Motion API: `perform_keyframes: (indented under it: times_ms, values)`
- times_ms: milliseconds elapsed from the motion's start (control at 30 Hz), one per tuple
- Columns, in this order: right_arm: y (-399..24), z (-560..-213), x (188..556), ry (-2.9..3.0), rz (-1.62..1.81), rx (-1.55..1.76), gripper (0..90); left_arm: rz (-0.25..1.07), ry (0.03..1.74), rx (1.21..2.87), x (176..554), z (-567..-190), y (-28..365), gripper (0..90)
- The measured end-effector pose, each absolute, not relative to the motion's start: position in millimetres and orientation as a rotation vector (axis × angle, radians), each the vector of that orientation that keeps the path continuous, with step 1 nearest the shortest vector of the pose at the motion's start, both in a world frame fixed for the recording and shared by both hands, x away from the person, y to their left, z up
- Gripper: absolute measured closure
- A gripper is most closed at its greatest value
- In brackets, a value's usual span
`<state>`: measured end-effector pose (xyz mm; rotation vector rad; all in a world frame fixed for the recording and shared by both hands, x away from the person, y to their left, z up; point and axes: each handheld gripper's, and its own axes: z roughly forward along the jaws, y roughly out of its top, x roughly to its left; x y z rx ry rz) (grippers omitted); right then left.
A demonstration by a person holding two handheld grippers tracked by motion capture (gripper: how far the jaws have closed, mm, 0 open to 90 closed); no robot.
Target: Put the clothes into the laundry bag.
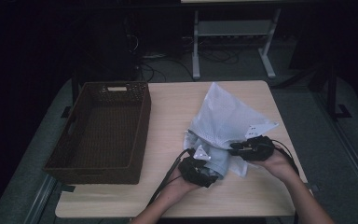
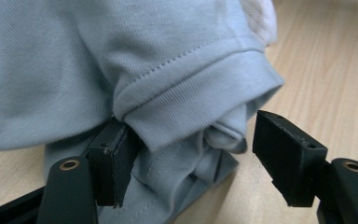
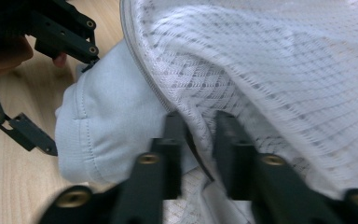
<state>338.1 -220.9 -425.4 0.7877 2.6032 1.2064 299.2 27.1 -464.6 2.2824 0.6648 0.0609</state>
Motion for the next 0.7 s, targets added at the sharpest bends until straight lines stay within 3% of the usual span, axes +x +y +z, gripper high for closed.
perform_keyframes:
  times_ms: [67, 200, 300, 467, 700]
  values:
    - [-220.7, -425.8, 338.1, 2.614, 1.208, 0.79, 85.0, 0.071, 0.668, 2.286, 299.2, -465.7, 25.1, 31.7]
    - [-220.3, -425.0, 337.1, 2.637, 1.226, 0.782, 88.0, 0.098, 0.671, 2.287, 299.4, -466.3, 22.4, 37.0]
    - [-219.8, -423.8, 336.5, 2.643, 1.248, 0.776, 88.0, 0.113, 0.682, 2.276, 301.9, -466.8, 23.4, 48.3]
    - [-220.0, -421.9, 336.0, 2.644, 1.269, 0.778, 88.0, 0.107, 0.664, 2.256, 305.6, -466.6, 25.4, 76.3]
    - [-222.0, -416.9, 334.5, 2.632, 1.318, 0.779, 88.1, 0.094, 0.683, 2.153, 306.3, -451.3, 34.1, 81.3]
